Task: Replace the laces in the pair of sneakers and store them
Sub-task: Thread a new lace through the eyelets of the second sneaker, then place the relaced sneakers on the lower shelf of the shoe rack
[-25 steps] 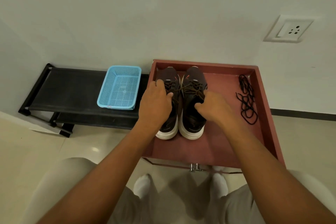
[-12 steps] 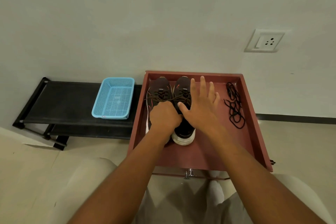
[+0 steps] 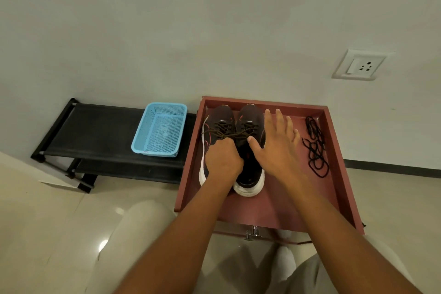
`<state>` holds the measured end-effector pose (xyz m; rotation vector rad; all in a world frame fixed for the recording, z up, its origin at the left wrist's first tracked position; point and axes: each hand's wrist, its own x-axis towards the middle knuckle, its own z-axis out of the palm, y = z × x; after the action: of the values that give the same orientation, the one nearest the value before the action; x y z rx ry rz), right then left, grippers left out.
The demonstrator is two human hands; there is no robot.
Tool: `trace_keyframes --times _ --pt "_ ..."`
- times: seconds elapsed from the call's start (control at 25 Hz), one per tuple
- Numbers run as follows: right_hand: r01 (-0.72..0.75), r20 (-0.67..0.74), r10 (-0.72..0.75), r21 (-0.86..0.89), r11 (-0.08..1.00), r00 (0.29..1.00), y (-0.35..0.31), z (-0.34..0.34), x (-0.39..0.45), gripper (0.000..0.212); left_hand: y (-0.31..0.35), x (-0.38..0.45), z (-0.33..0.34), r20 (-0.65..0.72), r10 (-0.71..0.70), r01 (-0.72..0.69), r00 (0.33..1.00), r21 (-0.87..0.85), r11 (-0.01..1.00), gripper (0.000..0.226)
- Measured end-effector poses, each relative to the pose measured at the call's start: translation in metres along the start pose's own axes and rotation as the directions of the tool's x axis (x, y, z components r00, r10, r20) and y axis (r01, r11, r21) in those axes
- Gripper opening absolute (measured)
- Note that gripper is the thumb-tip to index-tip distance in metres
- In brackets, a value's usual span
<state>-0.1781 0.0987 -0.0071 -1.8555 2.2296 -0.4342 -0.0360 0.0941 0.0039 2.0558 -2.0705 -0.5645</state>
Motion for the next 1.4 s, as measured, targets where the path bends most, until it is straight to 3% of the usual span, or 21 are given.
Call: trace_keyframes --times 0.24,0.56,0.88,1.4 --pt "0.118 -0.052 -0.120 -0.027 0.993 0.991 -0.032 -0.058 0.007 0.084 -0.015 -0.019 -0.049 0.037 0.060 -0.062 0.997 0.052 0.997 0.028" --pt "0.322 -0.092 -0.319 0.011 0.947 0.943 -0.131 -0.093 0.001 0.084 -0.098 -0.057 -0.171 -0.106 -0.007 0.025 0.994 0.165 0.986 0.040" --pt "0.538 0.007 -0.540 0.055 0.841 0.842 -0.268 -0.036 -0.006 0.085 -0.229 -0.100 -0.216 -0.127 -0.213 0.236 0.969 0.206 0.950 0.044" --pt "0.646 0.295 -0.632 0.061 0.761 0.716 -0.382 0.115 -0.009 0.086 -0.395 -0.133 -0.149 0.052 -0.470 0.445 0.881 0.247 0.861 0.043"
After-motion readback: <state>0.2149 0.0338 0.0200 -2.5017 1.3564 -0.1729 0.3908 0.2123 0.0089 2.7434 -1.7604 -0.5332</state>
